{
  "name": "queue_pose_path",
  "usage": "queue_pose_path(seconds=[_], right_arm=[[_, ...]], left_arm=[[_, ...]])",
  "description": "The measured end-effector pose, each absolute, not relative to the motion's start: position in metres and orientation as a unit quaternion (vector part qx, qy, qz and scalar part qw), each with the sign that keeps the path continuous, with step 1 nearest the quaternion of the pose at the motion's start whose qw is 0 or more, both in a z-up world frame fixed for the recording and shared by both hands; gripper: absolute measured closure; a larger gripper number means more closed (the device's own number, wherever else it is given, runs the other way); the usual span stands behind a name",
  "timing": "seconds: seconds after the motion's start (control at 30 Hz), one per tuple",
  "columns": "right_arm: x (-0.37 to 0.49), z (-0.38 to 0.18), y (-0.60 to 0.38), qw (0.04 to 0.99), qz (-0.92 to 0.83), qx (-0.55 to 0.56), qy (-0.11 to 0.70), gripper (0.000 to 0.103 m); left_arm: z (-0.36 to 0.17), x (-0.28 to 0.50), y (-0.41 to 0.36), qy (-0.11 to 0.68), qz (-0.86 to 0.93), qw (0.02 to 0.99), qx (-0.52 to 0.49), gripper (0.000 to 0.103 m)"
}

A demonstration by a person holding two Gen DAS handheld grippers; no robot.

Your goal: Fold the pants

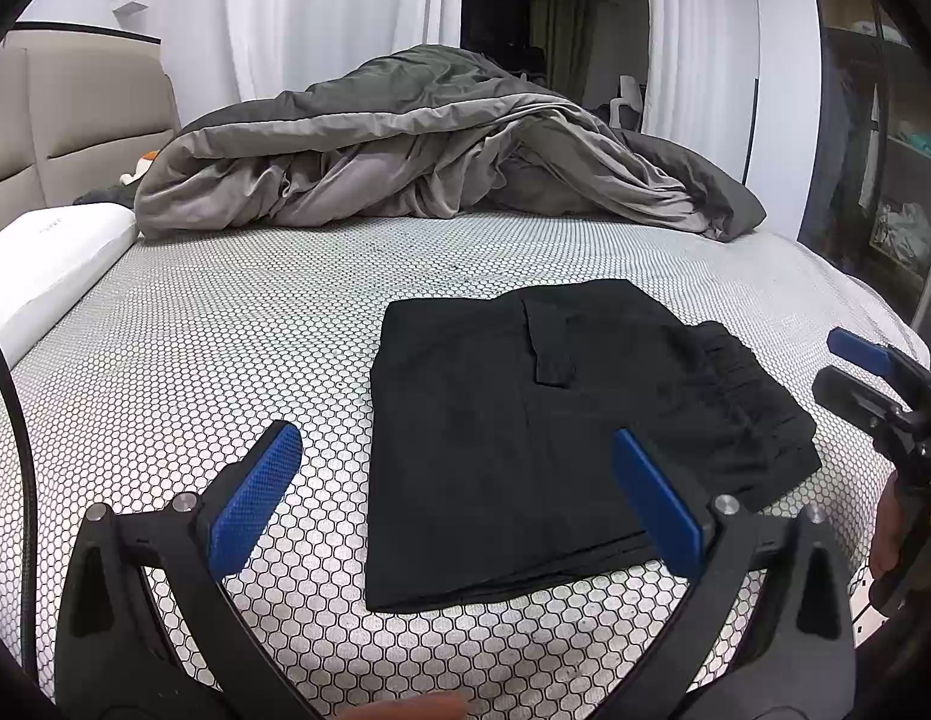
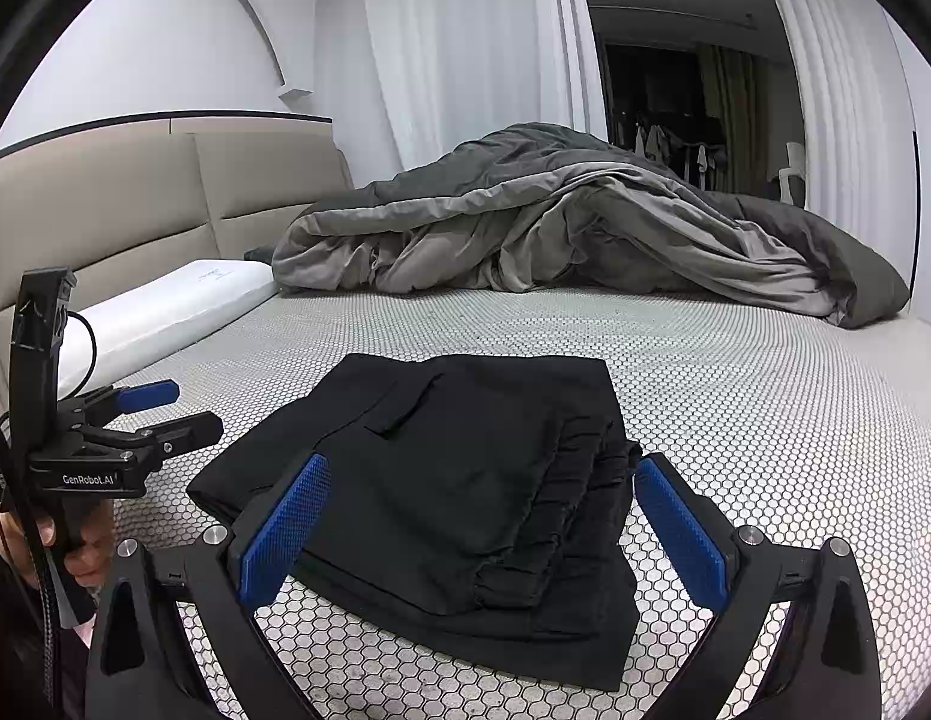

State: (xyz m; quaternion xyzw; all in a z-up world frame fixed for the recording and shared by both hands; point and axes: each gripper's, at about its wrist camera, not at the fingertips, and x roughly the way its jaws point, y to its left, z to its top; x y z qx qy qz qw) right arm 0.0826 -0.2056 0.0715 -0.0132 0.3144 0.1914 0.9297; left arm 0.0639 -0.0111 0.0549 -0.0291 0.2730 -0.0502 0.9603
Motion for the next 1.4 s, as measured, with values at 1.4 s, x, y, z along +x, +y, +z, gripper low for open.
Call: queue_pose_path(seconds=[1.4], right_arm=[[0.0848, 0.0687, -0.2084, 0.929, 0.196, -0.018, 0.314, 0.0]], left_arm=[[0.0537, 0.0661, -0.0062, 0.273, -0.054, 0.96, -0.028, 0.001]])
